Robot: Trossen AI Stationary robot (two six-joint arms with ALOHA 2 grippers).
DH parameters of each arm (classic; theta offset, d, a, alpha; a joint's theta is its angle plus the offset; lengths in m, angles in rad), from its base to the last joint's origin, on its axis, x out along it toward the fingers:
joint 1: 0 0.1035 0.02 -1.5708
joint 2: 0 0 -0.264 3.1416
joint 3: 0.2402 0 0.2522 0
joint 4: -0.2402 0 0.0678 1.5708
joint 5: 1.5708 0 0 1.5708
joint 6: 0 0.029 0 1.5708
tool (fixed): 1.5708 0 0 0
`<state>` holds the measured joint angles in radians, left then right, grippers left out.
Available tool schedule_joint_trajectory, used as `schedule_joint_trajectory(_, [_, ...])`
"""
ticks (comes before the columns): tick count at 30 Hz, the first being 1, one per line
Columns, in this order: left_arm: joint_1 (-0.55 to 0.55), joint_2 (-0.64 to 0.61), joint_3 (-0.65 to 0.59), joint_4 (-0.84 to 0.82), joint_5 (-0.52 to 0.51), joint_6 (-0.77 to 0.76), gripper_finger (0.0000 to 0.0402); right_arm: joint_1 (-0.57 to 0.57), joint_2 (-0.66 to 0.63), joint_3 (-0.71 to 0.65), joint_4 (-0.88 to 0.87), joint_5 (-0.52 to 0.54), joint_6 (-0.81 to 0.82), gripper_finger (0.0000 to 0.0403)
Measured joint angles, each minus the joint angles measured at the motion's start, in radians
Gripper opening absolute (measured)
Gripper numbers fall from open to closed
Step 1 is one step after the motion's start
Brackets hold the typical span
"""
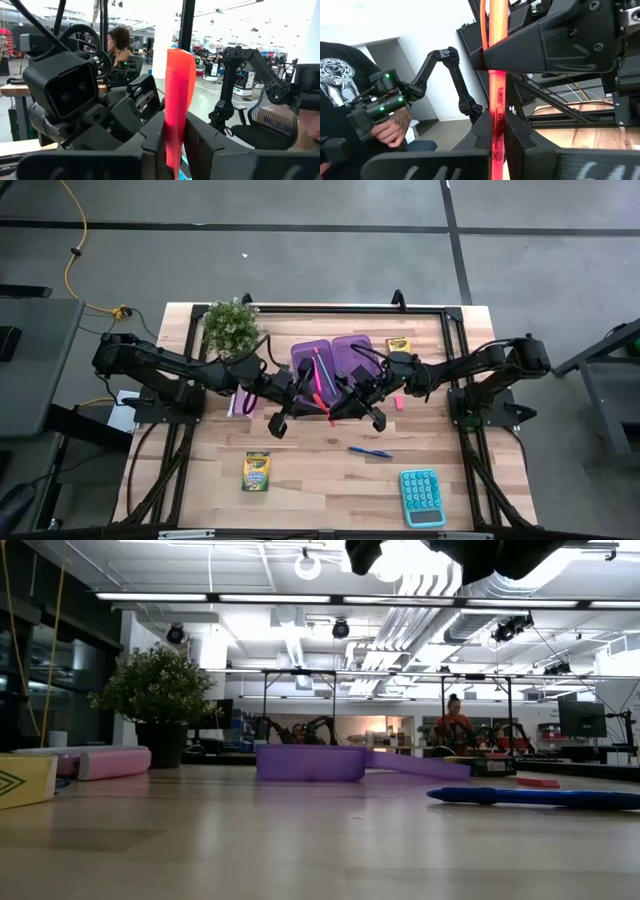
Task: Pick & place school supplies into a supply box
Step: Put the orange pen into the purple supply box
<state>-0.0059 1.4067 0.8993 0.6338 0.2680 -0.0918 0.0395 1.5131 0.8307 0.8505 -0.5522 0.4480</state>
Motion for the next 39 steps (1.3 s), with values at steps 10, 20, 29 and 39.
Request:
schedule_joint_trajectory(10, [0.013, -0.002, 0.0, -0.012, 0.002, 0.008, 0.0032, 0.0, 0.0, -0.002, 0.0, 0.014, 0.055, 0.0027])
schedule_joint_trajectory(20, [0.103, -0.08, 0.0, -0.201, 0.039, -0.034, 0.003, -0.064, -0.073, -0.002, -0.184, 0.024, 0.08, 0.0146])
schedule_joint_trajectory(29, [0.163, -0.31, 0.001, -0.594, -0.143, 0.02, 0.0029, -0.167, -0.295, -0.002, -0.575, 0.181, -0.154, 0.0184])
schedule_joint_trajectory(39, [0.146, -0.362, -0.156, -0.504, -0.28, -0.139, 0.0029, -0.168, -0.389, -0.002, -0.665, 0.536, -0.371, 0.0181])
